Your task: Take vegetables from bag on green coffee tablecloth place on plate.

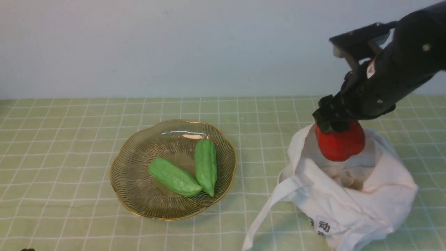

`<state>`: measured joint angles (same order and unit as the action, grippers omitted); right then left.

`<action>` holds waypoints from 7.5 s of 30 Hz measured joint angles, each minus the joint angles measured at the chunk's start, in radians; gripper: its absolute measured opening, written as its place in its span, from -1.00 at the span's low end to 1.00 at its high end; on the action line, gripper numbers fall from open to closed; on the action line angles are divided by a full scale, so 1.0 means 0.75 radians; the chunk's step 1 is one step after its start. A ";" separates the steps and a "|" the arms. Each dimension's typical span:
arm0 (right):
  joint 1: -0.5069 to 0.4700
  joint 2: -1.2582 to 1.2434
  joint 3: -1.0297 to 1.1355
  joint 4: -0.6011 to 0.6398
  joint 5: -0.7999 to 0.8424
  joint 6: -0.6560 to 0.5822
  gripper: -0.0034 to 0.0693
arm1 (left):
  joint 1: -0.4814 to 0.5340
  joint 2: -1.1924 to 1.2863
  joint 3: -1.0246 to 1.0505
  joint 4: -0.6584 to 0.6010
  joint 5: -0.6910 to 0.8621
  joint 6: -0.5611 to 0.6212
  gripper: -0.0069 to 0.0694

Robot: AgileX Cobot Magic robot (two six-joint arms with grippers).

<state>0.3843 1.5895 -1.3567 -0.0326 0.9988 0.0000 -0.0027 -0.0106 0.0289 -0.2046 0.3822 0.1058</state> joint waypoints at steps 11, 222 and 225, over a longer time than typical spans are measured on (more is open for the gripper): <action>0.008 -0.197 0.000 0.782 0.016 -0.562 0.41 | 0.000 0.000 0.000 0.000 0.000 0.000 -0.83; -0.463 -2.134 1.837 0.004 -0.822 -0.015 -0.95 | 0.000 0.000 0.000 0.000 0.000 0.000 -0.83; -0.463 -2.134 1.837 0.004 -0.822 -0.015 -0.95 | 0.000 0.000 0.000 0.000 0.000 0.000 -0.83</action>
<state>0.0371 -0.0112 0.0207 -0.0297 0.3822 -0.0110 -0.0027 -0.0106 0.0289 -0.2050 0.3822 0.1058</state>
